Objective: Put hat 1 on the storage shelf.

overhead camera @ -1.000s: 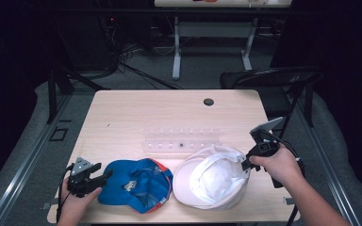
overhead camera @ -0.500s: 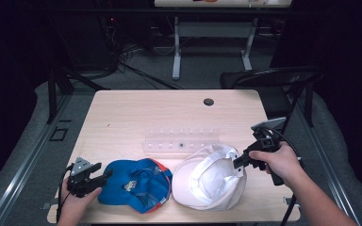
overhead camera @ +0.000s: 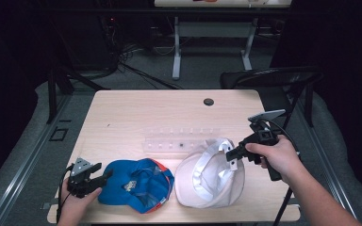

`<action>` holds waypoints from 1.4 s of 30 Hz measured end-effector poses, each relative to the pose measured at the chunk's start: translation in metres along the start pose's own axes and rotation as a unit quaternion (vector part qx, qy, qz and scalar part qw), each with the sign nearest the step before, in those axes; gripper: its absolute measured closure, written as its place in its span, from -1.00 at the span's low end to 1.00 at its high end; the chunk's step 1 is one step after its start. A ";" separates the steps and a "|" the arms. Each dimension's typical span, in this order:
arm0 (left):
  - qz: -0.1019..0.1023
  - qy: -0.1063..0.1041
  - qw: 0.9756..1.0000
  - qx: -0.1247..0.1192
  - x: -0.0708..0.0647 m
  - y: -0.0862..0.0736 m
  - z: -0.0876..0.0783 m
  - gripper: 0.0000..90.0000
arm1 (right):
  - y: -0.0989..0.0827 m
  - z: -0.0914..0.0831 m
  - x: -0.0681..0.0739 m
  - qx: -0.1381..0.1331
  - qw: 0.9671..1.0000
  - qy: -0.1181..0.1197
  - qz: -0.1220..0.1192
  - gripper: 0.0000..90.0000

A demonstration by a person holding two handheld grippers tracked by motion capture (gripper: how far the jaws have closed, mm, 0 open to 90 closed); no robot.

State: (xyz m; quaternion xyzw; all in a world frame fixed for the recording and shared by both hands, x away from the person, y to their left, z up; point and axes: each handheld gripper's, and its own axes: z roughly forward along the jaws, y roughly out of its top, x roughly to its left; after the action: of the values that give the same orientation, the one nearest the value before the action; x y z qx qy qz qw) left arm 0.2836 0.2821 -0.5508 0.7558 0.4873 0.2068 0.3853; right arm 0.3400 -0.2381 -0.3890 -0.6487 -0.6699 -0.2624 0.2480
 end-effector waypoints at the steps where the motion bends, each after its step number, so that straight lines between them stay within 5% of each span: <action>1: 0.000 0.000 1.000 0.000 0.000 0.000 0.000 -0.01 | 0.000 -0.002 0.004 0.003 1.000 0.002 -0.006 0.82; 11: 0.007 0.002 1.000 -0.009 -0.004 0.001 -0.003 -0.01 | 0.002 -0.013 0.040 -0.005 1.000 0.016 -0.020 0.83; 22: 0.020 -0.023 0.999 -0.021 -0.020 0.007 -0.006 -0.04 | 0.011 -0.041 0.047 -0.046 0.997 0.047 -0.027 0.83; 38: 0.056 -0.040 0.996 -0.056 -0.045 0.028 -0.015 -0.04 | 0.048 -0.042 0.076 -0.083 0.989 0.118 -0.028 0.83; 42: 0.078 -0.055 0.993 -0.065 -0.057 0.040 -0.017 -0.01 | 0.056 -0.037 0.084 -0.091 0.986 0.135 -0.024 0.82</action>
State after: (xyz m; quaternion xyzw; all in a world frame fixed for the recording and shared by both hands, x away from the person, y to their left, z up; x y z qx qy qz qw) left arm 0.2700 0.2286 -0.5052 0.7750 0.3904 0.2252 0.4430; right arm 0.3926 -0.2003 -0.3037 -0.6109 -0.6192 -0.4133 0.2694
